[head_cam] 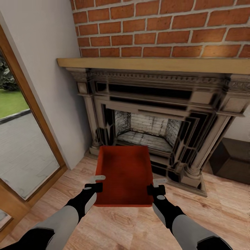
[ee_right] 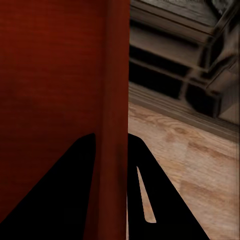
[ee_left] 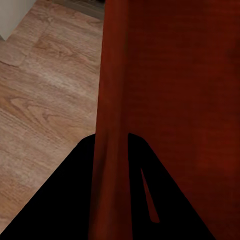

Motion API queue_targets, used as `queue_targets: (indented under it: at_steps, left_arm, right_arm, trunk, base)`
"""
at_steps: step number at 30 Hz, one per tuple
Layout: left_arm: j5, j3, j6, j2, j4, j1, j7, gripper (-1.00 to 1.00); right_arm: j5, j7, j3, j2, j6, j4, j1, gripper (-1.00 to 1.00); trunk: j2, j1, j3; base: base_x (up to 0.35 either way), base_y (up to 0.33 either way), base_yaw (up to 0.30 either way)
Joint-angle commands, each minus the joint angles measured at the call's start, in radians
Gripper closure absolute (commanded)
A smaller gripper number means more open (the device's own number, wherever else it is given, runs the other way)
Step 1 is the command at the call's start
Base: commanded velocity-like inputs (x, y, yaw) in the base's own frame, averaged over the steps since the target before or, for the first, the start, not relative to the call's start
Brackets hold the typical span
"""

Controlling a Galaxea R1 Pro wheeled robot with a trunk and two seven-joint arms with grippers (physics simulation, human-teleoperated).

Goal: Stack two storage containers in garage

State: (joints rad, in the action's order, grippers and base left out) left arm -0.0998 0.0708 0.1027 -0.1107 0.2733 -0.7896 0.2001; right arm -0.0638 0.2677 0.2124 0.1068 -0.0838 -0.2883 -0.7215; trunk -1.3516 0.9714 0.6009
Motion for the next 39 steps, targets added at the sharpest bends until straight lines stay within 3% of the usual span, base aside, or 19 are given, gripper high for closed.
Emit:
queue_targets:
  at_steps: [1,39]
  left_arm:
    - [-0.012,-0.022,0.006,0.019,0.003,0.0,0.007,1.0]
    - [-0.012,-0.022,0.006,0.019,0.003,0.0,0.008,1.0]
  right_arm:
    - [0.001,0.005,-0.008,-0.001,-0.003,-0.002,-0.001,1.0]
    - [-0.001,0.005,-0.008,-0.001,-0.004,-0.002,-0.001,1.0]
  trunk:
    - [-0.001,0.0,-0.001]
    - [-0.001,0.0,-0.058]
  base:
    - [0.0,0.0,-0.106]
    - [0.0,0.0,-0.108]
